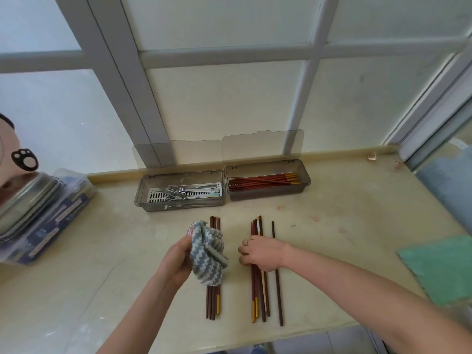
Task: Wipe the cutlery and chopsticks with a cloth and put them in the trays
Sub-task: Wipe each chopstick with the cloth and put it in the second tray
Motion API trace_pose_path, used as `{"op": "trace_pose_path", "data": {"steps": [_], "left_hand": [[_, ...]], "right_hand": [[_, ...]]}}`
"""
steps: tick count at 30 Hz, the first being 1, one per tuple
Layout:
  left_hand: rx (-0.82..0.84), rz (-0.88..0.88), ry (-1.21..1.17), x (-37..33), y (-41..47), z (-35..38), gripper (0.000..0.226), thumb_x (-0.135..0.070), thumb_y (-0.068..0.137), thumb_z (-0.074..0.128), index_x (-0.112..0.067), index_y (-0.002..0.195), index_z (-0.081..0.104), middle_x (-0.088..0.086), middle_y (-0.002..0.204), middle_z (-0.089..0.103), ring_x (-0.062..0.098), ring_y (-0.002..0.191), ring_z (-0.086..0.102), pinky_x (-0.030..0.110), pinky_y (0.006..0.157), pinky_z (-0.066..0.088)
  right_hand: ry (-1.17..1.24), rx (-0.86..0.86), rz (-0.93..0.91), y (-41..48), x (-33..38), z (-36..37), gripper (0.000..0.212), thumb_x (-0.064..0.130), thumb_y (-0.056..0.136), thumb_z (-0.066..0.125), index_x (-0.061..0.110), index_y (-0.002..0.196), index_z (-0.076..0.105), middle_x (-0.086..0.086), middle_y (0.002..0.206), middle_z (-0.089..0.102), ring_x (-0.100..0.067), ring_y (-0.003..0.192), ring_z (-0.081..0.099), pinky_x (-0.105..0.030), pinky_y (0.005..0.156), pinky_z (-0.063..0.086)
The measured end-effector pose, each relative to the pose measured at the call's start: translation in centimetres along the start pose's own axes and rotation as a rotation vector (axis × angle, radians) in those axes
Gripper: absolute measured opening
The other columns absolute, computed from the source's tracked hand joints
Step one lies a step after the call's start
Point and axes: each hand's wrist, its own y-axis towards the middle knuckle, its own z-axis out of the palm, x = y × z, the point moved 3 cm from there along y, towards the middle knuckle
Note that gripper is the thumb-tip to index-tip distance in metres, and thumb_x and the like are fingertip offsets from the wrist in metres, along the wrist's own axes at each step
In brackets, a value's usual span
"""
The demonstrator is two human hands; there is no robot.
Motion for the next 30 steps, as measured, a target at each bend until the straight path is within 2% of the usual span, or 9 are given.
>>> {"op": "trace_pose_path", "data": {"steps": [3, 7, 13, 16, 20, 23, 26, 28, 30], "left_hand": [[0.007, 0.000, -0.011, 0.1, -0.1, 0.1, 0.027, -0.022, 0.096, 0.042, -0.005, 0.100, 0.062, 0.013, 0.087, 0.072, 0.021, 0.076, 0.070, 0.033, 0.066, 0.054], [-0.002, 0.003, -0.044, 0.3, -0.4, 0.0, 0.029, -0.025, 0.096, 0.042, -0.005, 0.098, 0.063, 0.013, 0.087, 0.071, 0.023, 0.080, 0.067, 0.037, 0.071, 0.050], [0.002, -0.061, -0.088, 0.7, -0.8, 0.1, 0.040, -0.036, 0.096, 0.041, -0.002, 0.096, 0.063, 0.014, 0.085, 0.072, 0.028, 0.089, 0.062, 0.039, 0.071, 0.048], [0.001, -0.104, -0.094, 0.8, -0.8, -0.1, 0.046, -0.042, 0.094, 0.042, -0.002, 0.102, 0.062, 0.019, 0.099, 0.068, 0.030, 0.096, 0.061, 0.041, 0.077, 0.048], [-0.023, -0.143, -0.122, 1.3, -0.6, -0.7, 0.048, -0.041, 0.094, 0.043, -0.001, 0.111, 0.060, 0.021, 0.111, 0.064, 0.032, 0.101, 0.060, 0.043, 0.085, 0.046], [0.017, -0.157, -0.060, 1.7, -0.8, -0.5, 0.048, -0.041, 0.096, 0.037, 0.000, 0.109, 0.060, 0.021, 0.108, 0.065, 0.032, 0.099, 0.060, 0.043, 0.091, 0.044], [0.114, -0.172, 0.057, 2.0, -1.4, 0.6, 0.049, -0.040, 0.097, 0.035, 0.001, 0.110, 0.060, 0.021, 0.105, 0.067, 0.032, 0.097, 0.062, 0.040, 0.086, 0.048], [0.170, -0.156, 0.114, 1.8, -1.6, 1.4, 0.047, -0.037, 0.098, 0.035, 0.001, 0.113, 0.059, 0.021, 0.110, 0.066, 0.030, 0.097, 0.063, 0.035, 0.081, 0.050], [0.196, -0.128, 0.140, 1.5, -1.6, 1.8, 0.046, -0.036, 0.098, 0.037, 0.000, 0.117, 0.057, 0.021, 0.117, 0.063, 0.031, 0.103, 0.061, 0.035, 0.083, 0.050]], "right_hand": [[-0.018, 0.015, -0.019, 0.1, 0.3, -0.1, 0.033, 0.001, 0.083, 0.055, 0.007, 0.115, 0.059, -0.015, 0.108, 0.058, -0.032, 0.098, 0.053, -0.041, 0.076, 0.046], [-0.011, 0.033, -0.019, 0.1, 0.4, -0.5, 0.029, -0.001, 0.087, 0.051, 0.002, 0.115, 0.059, -0.019, 0.108, 0.057, -0.034, 0.096, 0.055, -0.045, 0.075, 0.050], [0.078, 0.041, -0.006, -0.1, 0.6, -0.8, 0.034, -0.004, 0.086, 0.051, 0.002, 0.119, 0.055, -0.022, 0.099, 0.057, -0.037, 0.082, 0.059, -0.042, 0.060, 0.047], [0.114, 0.004, 0.045, 0.1, 0.6, -1.8, 0.032, 0.001, 0.090, 0.044, 0.004, 0.121, 0.051, -0.019, 0.102, 0.056, -0.035, 0.084, 0.058, -0.041, 0.061, 0.043], [0.192, -0.127, 0.075, 0.5, -0.4, -4.4, 0.022, 0.005, 0.094, 0.045, 0.008, 0.111, 0.059, -0.011, 0.102, 0.057, -0.026, 0.085, 0.057, -0.039, 0.067, 0.049], [0.171, -0.212, 0.055, 0.6, -1.2, -6.6, 0.020, -0.003, 0.088, 0.050, 0.006, 0.100, 0.063, -0.009, 0.097, 0.057, -0.024, 0.082, 0.056, -0.036, 0.060, 0.049], [0.125, -0.301, 0.046, 1.2, -1.5, -8.6, 0.021, -0.008, 0.081, 0.055, 0.007, 0.092, 0.066, -0.010, 0.089, 0.061, -0.027, 0.076, 0.060, -0.034, 0.052, 0.047], [0.075, -0.276, 0.045, 2.1, -1.3, -9.6, 0.023, -0.006, 0.085, 0.050, 0.006, 0.098, 0.065, -0.012, 0.094, 0.063, -0.030, 0.080, 0.062, -0.035, 0.056, 0.043], [0.036, -0.178, 0.060, 3.0, -1.1, -10.1, 0.024, -0.002, 0.090, 0.047, 0.005, 0.104, 0.064, -0.012, 0.098, 0.062, -0.031, 0.085, 0.061, -0.036, 0.062, 0.043]]}}
